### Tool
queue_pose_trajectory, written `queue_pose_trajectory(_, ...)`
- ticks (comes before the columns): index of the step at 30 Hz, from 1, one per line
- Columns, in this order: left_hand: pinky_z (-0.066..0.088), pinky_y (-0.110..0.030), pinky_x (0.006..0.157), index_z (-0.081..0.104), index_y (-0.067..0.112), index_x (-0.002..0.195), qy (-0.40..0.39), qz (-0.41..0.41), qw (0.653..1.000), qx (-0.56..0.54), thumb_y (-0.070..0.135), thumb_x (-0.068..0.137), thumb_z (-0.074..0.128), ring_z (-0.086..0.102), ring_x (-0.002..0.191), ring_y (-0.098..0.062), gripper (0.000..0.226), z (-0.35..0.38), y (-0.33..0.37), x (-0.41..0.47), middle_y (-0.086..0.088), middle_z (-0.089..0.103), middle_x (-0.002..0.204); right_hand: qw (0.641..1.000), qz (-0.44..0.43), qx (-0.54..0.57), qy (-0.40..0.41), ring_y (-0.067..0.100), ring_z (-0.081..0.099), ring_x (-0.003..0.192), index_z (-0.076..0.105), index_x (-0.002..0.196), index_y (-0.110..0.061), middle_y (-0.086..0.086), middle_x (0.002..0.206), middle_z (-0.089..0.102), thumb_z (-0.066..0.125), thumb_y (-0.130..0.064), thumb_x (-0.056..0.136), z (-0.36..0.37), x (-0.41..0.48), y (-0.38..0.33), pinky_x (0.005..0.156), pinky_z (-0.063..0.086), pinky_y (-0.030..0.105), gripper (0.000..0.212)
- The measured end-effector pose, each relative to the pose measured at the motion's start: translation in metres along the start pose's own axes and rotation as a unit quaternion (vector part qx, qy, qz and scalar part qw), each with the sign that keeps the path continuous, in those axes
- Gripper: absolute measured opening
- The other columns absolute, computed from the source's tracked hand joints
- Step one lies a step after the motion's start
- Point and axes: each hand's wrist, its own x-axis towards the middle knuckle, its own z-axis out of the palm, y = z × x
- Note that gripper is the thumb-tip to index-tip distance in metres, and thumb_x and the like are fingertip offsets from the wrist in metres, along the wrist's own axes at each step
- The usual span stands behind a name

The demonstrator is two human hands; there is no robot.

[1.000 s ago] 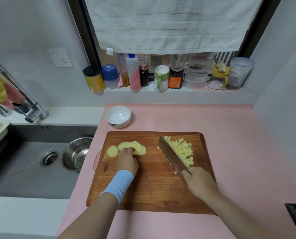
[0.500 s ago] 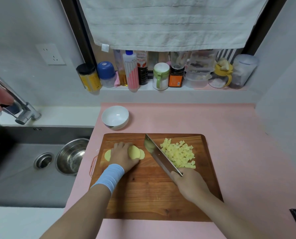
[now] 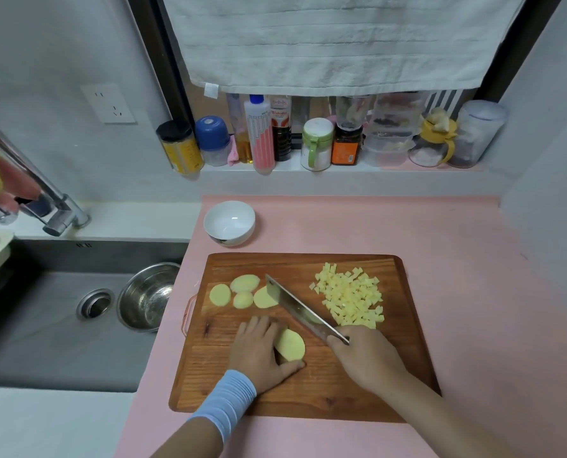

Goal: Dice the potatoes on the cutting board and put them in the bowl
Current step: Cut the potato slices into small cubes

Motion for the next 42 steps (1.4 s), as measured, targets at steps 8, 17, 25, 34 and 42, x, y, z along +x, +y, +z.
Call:
queue_pose_trajectory(8, 0.049, -0.036, 0.078, 0.054, 0.019, 0.099, 0.09, 0.127, 0.984, -0.091, 0.03, 0.08, 0.069, 0.049, 0.089, -0.02, 0.026, 0.012, 0.002, -0.025, 0.002, 0.051, 0.103, 0.992, -0.096, -0.084, 0.023, 0.007, 0.063, 0.071, 0.067, 0.114, -0.04, -0.013, 0.073, 0.066, 0.043, -0.046, 0.102, 0.011, -0.016, 0.01, 0.065, 0.053, 0.027, 0.027)
queue_pose_trajectory(17, 0.043, -0.03, 0.094, 0.057, 0.017, 0.087, 0.085, 0.175, 0.978, -0.081, 0.023, 0.084, 0.065, 0.053, 0.088, -0.021, 0.011, 0.016, 0.002, -0.026, -0.001, 0.058, 0.097, 0.974, -0.151, -0.153, 0.064, 0.013, 0.069, 0.086, 0.066, 0.125, -0.037, -0.012, 0.096, 0.075, 0.042, -0.048, 0.102, 0.021, -0.025, 0.017, 0.074, 0.057, 0.033, 0.035)
queue_pose_trajectory(25, 0.04, -0.028, 0.098, 0.061, 0.014, 0.084, 0.097, 0.187, 0.973, -0.094, 0.018, 0.081, 0.068, 0.053, 0.089, -0.021, 0.009, 0.013, 0.004, -0.024, -0.001, 0.061, 0.096, 0.978, -0.141, -0.145, 0.055, 0.014, 0.059, 0.069, 0.061, 0.116, -0.04, -0.008, 0.072, 0.062, 0.04, -0.048, 0.102, 0.016, -0.03, 0.024, 0.061, 0.05, 0.029, 0.028)
queue_pose_trajectory(34, 0.046, -0.025, 0.074, 0.062, 0.016, 0.087, 0.07, 0.171, 0.977, -0.104, 0.023, 0.081, 0.068, 0.052, 0.085, -0.017, 0.011, 0.014, 0.002, -0.024, 0.005, 0.059, 0.1, 0.987, -0.087, -0.127, -0.046, 0.01, 0.055, 0.063, 0.055, 0.074, -0.027, -0.006, 0.068, 0.057, 0.042, -0.039, 0.104, 0.008, -0.013, 0.017, 0.055, 0.04, 0.025, 0.035)
queue_pose_trajectory(42, 0.043, -0.023, 0.074, 0.066, 0.015, 0.091, 0.07, 0.174, 0.977, -0.098, 0.024, 0.084, 0.066, 0.051, 0.085, -0.016, 0.011, 0.016, 0.003, -0.024, 0.002, 0.061, 0.097, 0.989, -0.064, -0.126, -0.05, 0.011, 0.057, 0.067, 0.05, 0.072, -0.03, -0.008, 0.072, 0.058, 0.045, -0.04, 0.103, 0.009, -0.005, 0.015, 0.062, 0.046, 0.03, 0.033)
